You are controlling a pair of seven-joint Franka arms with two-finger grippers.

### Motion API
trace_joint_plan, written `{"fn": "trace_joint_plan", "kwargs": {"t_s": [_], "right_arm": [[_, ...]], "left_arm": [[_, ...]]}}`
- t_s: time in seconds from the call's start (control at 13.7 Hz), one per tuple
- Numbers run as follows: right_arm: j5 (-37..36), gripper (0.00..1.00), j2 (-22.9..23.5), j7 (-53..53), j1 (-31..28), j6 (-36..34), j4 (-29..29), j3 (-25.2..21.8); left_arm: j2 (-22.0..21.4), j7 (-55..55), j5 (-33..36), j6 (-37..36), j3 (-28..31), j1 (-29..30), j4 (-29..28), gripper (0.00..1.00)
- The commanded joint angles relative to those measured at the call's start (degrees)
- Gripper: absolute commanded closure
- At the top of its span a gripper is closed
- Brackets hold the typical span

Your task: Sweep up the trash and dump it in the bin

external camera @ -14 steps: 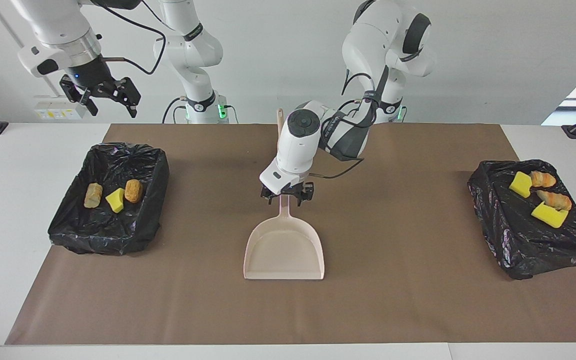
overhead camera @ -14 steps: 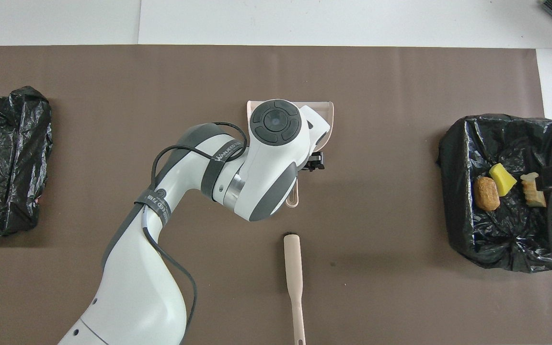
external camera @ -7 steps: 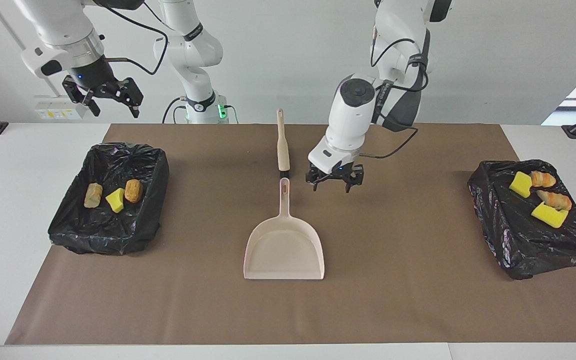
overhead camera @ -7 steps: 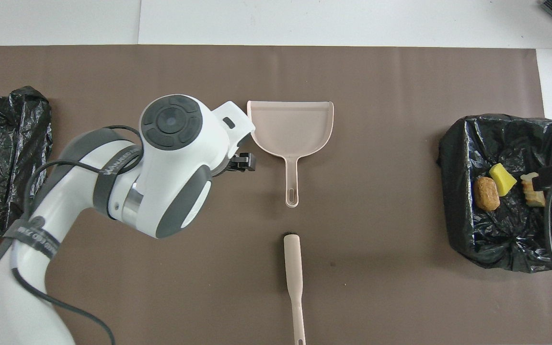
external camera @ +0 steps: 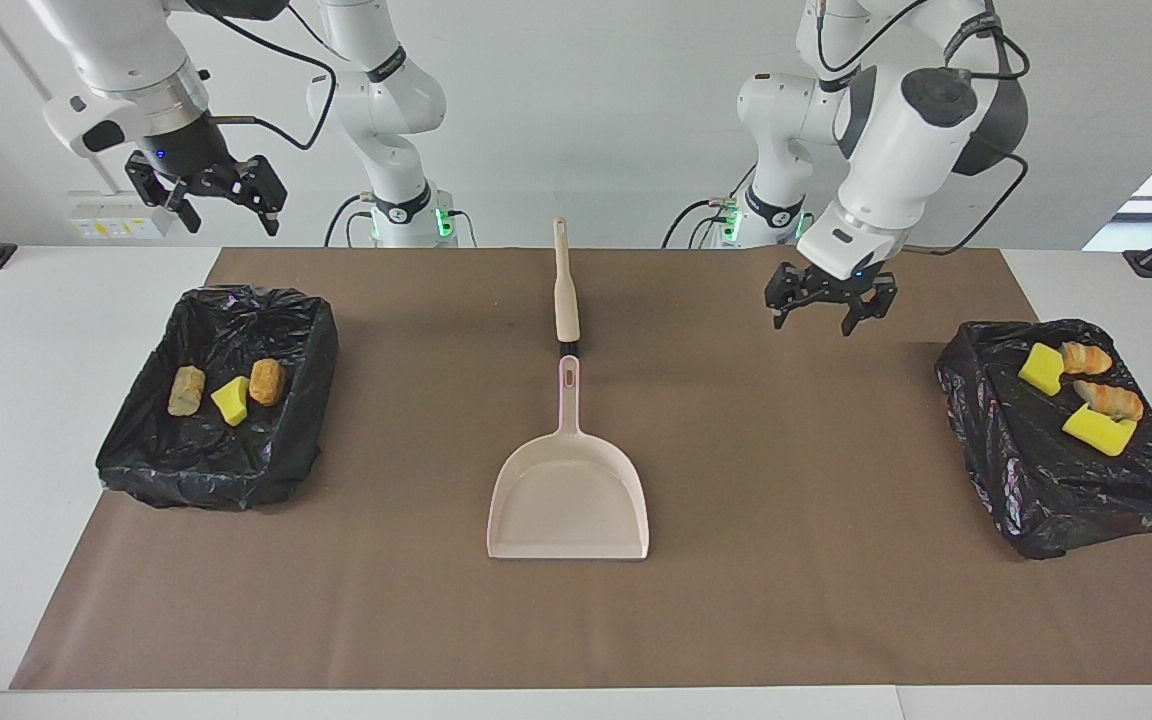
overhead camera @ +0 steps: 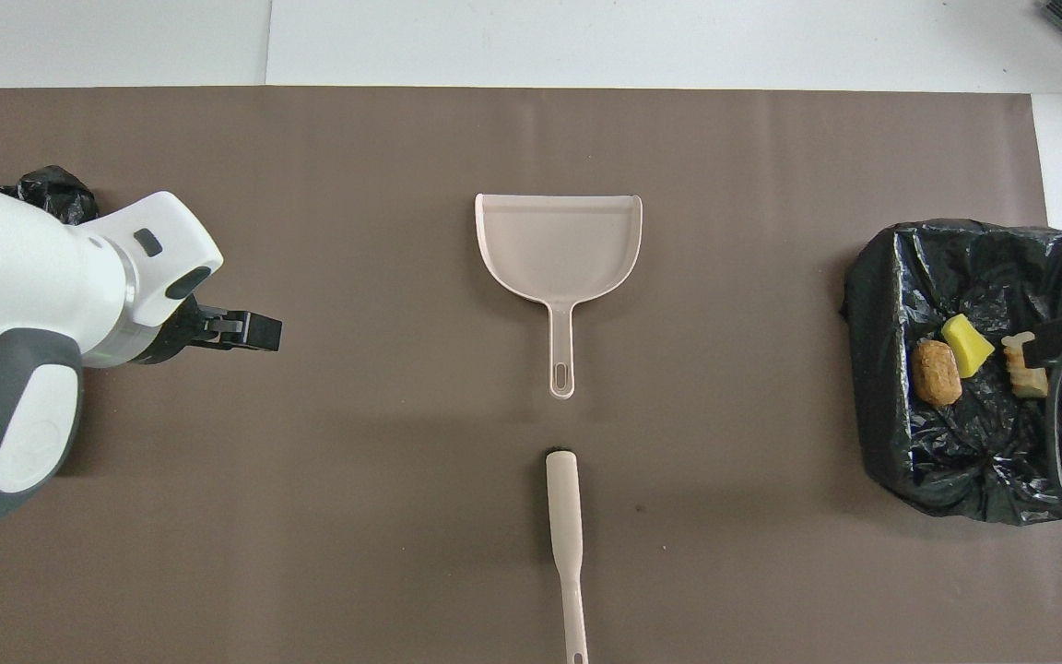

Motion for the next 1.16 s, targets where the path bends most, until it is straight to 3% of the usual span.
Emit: {"fn": "trace_joint_plan", "kwargs": {"t_s": [0.0, 0.29, 0.58, 0.95, 1.09], "right_arm": [[0.1, 0.0, -0.14, -0.97, -0.25, -0.73, 0.06, 0.32], [0.1, 0.0, -0.14, -0.97, -0.25, -0.73, 0.06, 0.32], [0.1, 0.0, -0.14, -0.97, -0.25, -0.73, 0.06, 0.32], [0.1, 0.0, -0.14, -0.97, -0.25, -0.73, 0.06, 0.32], [0.1, 0.0, -0.14, -0.97, -0.25, -0.73, 0.06, 0.32]], "left_arm": [[-0.99, 2.99, 0.52, -8.63, -0.46, 2.36, 6.58, 0.0], [0.41, 9.25, 0.26, -21.48, -0.38, 6.84, 18.81, 0.0], [7.52, 11.18, 0.08, -31.42, -0.29, 9.65, 32.6, 0.0], [7.54, 12.68, -0.18, -31.36, -0.55, 11.86, 33.52, 0.0], [4.65, 12.42, -0.18, -30.83, -0.64, 11.6, 29.5, 0.0]]}}
